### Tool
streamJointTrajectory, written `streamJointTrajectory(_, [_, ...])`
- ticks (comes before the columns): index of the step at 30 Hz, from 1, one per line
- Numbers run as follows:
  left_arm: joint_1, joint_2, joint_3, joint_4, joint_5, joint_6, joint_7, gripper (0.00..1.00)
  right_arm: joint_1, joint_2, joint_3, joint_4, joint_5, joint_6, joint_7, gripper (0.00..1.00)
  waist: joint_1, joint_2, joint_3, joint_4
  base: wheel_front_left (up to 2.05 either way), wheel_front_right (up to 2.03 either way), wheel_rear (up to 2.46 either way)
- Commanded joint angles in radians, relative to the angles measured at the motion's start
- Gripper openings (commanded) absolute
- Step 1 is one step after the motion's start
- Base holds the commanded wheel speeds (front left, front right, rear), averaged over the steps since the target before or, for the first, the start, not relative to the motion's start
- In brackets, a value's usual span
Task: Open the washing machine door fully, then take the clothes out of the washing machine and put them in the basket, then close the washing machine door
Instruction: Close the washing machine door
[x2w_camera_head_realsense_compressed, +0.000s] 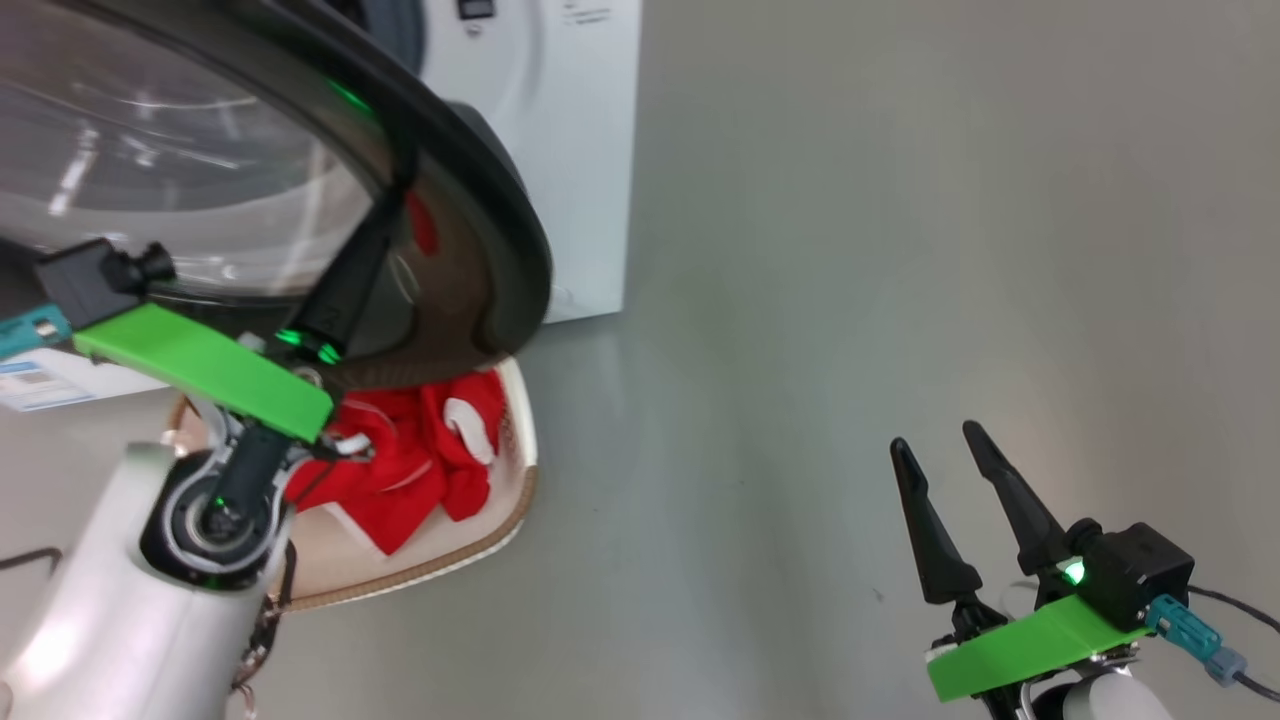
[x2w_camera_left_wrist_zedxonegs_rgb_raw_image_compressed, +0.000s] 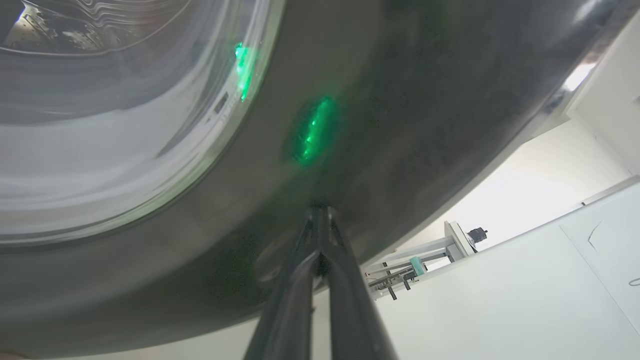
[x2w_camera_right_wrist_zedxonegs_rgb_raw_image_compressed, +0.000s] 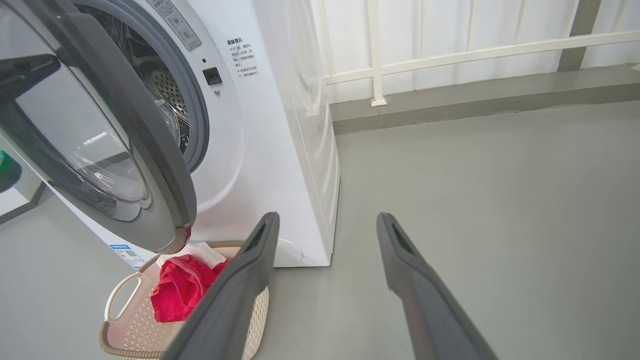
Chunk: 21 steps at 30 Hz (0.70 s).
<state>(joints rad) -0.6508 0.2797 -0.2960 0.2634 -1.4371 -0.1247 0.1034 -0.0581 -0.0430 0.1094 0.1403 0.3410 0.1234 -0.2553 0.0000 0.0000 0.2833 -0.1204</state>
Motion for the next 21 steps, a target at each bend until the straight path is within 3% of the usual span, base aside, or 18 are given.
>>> streamJointTrajectory(1, [-0.048, 0.044, 0.022, -0.008, 0.008, -0.006, -0.021, 0.0, -0.03, -0.007, 0.024, -0.028, 0.005, 0.007, -0.006, 1.0, 0.0, 0.0, 0.027, -0.034, 0.0, 0.0, 0.0])
streamJointTrajectory(10, [-0.048, 0.089, -0.043, 0.054, -0.025, -0.006, -0.126, 0.0, -0.016, -0.007, 0.015, -0.027, 0.005, 0.007, -0.006, 1.0, 0.0, 0.0, 0.003, -0.029, 0.0, 0.0, 0.0])
streamJointTrajectory(21, [0.104, 0.115, -0.12, 0.052, -0.059, -0.006, -0.245, 0.04, 0.008, -0.007, -0.002, -0.003, -0.014, 0.007, -0.006, 1.0, 0.0, 0.0, -0.072, 0.027, 0.0, 0.0, 0.0])
